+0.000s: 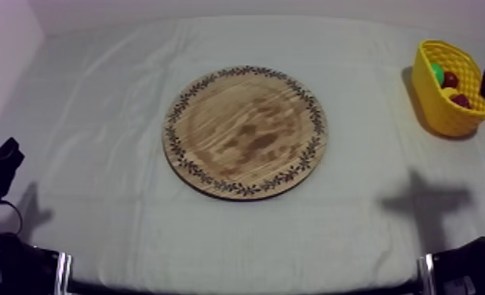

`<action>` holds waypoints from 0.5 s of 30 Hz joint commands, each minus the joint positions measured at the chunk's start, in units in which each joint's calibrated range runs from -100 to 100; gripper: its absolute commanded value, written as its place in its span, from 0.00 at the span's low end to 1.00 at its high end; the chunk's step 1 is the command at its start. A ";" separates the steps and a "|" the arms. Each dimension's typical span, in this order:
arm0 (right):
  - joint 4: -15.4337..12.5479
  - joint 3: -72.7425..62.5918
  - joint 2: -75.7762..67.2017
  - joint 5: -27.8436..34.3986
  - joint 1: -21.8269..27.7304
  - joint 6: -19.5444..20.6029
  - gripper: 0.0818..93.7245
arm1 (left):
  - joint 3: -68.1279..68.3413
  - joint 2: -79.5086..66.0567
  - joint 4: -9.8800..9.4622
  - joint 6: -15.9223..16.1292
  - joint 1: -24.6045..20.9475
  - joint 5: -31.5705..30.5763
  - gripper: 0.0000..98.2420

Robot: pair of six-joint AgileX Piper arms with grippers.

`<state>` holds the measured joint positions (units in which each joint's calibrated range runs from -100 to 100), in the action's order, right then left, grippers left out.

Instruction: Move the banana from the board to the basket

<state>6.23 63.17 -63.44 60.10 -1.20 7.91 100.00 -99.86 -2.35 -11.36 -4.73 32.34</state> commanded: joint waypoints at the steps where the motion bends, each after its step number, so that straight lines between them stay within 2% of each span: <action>1: -0.35 8.73 -5.56 -3.44 0.38 -0.73 0.00 | 0.00 0.04 -0.02 0.01 -0.01 0.00 0.00; 15: -1.06 28.34 -20.90 -13.51 1.98 -3.96 0.00 | 0.00 0.04 -0.02 0.01 -0.01 0.00 0.00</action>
<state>5.14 89.47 -83.37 46.78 0.72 4.12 100.00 -99.86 -2.35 -11.36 -4.73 32.34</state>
